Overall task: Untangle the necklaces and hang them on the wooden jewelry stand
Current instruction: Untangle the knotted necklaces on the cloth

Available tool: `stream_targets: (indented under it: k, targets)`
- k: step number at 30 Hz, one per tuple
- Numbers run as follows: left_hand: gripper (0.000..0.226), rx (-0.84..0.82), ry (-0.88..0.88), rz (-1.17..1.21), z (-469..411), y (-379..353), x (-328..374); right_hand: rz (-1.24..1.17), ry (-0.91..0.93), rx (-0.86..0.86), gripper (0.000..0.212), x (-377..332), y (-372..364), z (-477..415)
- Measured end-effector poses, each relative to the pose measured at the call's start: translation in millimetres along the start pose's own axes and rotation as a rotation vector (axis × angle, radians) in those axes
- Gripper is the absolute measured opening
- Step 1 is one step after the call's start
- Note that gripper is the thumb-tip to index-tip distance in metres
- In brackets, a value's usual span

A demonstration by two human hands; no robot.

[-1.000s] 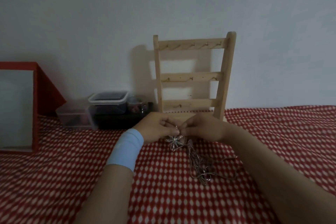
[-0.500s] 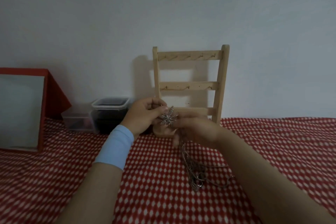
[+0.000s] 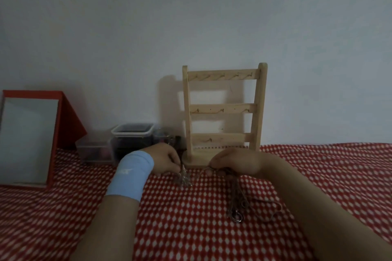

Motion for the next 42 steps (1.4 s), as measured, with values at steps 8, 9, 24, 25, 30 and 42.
stream_targets:
  k: [8, 9, 24, 25, 30, 42]
  targets:
    - [0.034, 0.054, -0.343, 0.29, 2, -3, 79, -0.125, 0.041, 0.137, 0.03, -3, 4, -4]
    - [0.038, 0.012, -0.34, 0.315, 0, -10, 78, -0.115, 0.034, 0.144, 0.03, 0, 5, -4]
    - [0.034, 0.197, -0.328, 0.257, 7, 15, 62, -0.206, 0.149, 0.179, 0.022, -12, 12, -2]
    - [0.032, 0.206, -0.341, 0.281, 7, 15, 64, -0.258, 0.195, 0.181, 0.017, -18, 11, -2]
    - [0.03, 0.222, -0.325, 0.334, 5, 17, 62, -0.176, 0.171, 0.254, 0.018, -19, 21, 4]
    - [0.02, 0.178, -0.315, 0.128, 9, 21, 51, 0.052, -0.047, 0.223, 0.039, 2, 26, 6]
Point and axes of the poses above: each hand's wrist, its own z-axis away from the middle knuckle, its own y-axis out of the back of the hand, x = y × z, the point moved 9 cm from there along -z, towards the middle knuckle, and after that the axes turned 9 degrees about -z, right-handed, at the moved point
